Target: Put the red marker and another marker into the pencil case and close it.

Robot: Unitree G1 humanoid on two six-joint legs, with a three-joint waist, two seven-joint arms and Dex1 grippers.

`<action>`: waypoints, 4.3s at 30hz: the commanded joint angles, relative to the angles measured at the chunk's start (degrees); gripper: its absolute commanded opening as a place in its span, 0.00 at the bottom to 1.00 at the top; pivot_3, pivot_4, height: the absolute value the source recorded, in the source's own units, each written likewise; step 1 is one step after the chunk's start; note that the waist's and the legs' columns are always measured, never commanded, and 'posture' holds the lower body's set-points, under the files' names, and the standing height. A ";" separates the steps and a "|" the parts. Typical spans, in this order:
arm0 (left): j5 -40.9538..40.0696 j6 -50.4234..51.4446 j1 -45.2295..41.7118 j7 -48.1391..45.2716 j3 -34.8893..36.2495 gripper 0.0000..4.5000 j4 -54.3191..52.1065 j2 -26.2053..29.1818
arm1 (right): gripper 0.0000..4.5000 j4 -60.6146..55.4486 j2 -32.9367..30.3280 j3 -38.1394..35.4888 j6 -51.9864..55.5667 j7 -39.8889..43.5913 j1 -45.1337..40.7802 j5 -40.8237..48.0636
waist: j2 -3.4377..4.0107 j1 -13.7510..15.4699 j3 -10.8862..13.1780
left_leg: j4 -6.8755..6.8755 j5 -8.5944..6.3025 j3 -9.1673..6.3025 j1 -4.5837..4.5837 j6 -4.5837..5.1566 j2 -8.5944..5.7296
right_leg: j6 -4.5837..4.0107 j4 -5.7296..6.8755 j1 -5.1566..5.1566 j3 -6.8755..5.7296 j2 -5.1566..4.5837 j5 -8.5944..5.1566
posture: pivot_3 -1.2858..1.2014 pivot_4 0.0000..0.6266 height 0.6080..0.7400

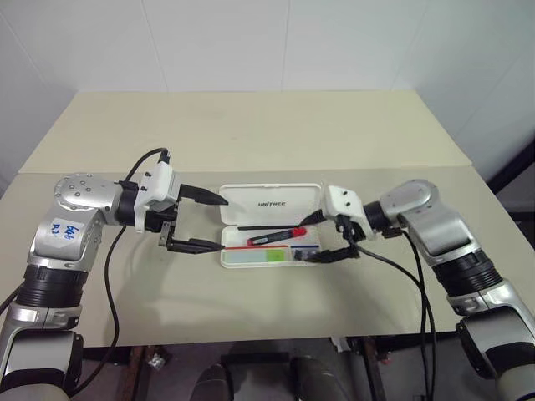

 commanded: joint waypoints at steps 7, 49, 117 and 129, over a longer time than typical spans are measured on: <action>-2.59 0.43 -0.09 0.95 5.76 1.00 2.55 1.75 | 0.99 -12.68 -4.21 -18.06 2.60 -0.65 9.82 17.88 | 0.00 0.37 0.00 | 0.00 -0.03 -0.01 0.00 -0.04 0.00 | 0.01 -0.10 0.04 -0.01 -0.02 0.00 | 0.52 0.24 1.00; 11.71 -15.08 -16.88 14.78 0.56 0.01 41.48 -13.63 | 1.00 -16.58 -7.19 -20.90 4.78 -11.67 14.83 21.76 | -0.01 1.46 0.00 | -0.04 -0.05 0.01 -0.06 -0.06 0.00 | 0.06 -0.22 0.01 -0.01 0.01 0.06 | 0.52 0.24 1.00; -4.95 3.94 9.97 10.77 14.02 0.99 -5.62 -0.68 | 1.00 -12.86 -6.95 -20.09 -1.85 -10.90 16.33 19.54 | -0.06 1.28 -0.04 | -0.03 -0.07 0.01 0.04 -0.06 0.03 | -0.13 -0.28 0.10 0.00 -0.02 -0.03 | 0.52 0.24 1.00; -4.01 1.35 8.34 9.26 10.32 0.99 -2.39 -0.64 | 1.00 -12.52 -7.98 -19.51 -2.78 -9.02 16.45 18.29 | -0.06 1.34 -0.04 | -0.07 -0.12 0.04 0.00 -0.09 0.03 | -0.05 -0.34 0.07 0.00 -0.02 0.01 | 0.52 0.24 1.00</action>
